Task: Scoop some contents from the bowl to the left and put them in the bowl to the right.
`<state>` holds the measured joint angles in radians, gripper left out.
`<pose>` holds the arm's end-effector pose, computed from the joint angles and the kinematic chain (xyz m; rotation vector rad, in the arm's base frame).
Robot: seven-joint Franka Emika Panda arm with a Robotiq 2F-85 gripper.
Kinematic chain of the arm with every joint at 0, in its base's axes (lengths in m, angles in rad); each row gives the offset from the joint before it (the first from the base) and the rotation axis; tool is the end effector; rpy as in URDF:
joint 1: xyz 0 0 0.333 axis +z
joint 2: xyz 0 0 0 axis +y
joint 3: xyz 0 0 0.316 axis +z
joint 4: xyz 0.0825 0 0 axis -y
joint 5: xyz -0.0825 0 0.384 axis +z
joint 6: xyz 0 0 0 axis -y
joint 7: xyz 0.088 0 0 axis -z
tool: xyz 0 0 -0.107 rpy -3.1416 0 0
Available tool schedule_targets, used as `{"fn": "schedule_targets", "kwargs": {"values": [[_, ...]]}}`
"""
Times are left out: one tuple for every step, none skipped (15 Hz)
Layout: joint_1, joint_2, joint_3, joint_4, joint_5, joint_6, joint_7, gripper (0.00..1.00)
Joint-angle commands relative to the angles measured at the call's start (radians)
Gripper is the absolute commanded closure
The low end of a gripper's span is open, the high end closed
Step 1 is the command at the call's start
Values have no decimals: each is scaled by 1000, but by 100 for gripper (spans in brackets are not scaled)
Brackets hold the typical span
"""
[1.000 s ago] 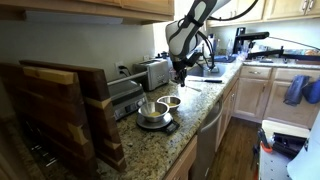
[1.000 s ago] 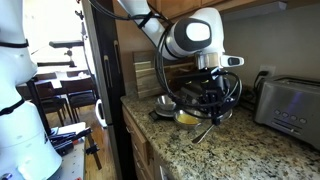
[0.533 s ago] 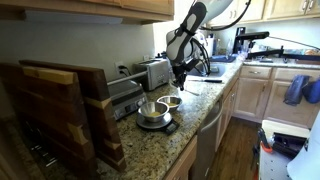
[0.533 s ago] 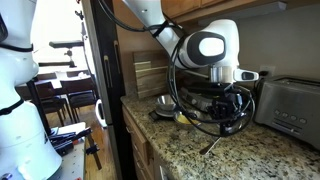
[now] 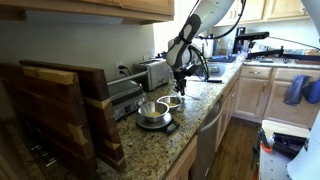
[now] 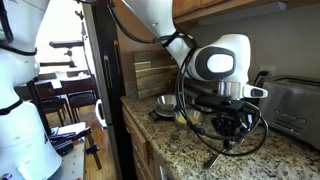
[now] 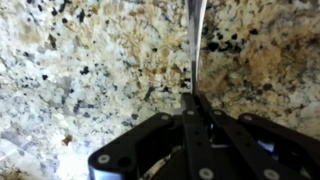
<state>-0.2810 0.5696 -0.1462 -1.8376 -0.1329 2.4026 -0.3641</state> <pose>0.5906 -0.2634 0.2211 2.9843 0.0869 -0.0993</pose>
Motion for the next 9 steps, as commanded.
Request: {"fn": "schedule_targets", "kwargs": {"values": [[-19,11,17,30,5,-38,-36,96],[-17,5,18,30,3,-52,-39,73],[-16,-12,24,20,8,-70,-48,68],[-1,-35,16,5,-9,-89,-38,62],[10,-59,12,-11,-20,-102,-30,56],[17,-77,12,-22,-24,-111,-27,50],[26,-101,10,-35,-30,-120,-20,43],[31,-120,11,-45,-32,-129,-21,38],[39,-143,11,-58,-38,-130,-19,30]]}}
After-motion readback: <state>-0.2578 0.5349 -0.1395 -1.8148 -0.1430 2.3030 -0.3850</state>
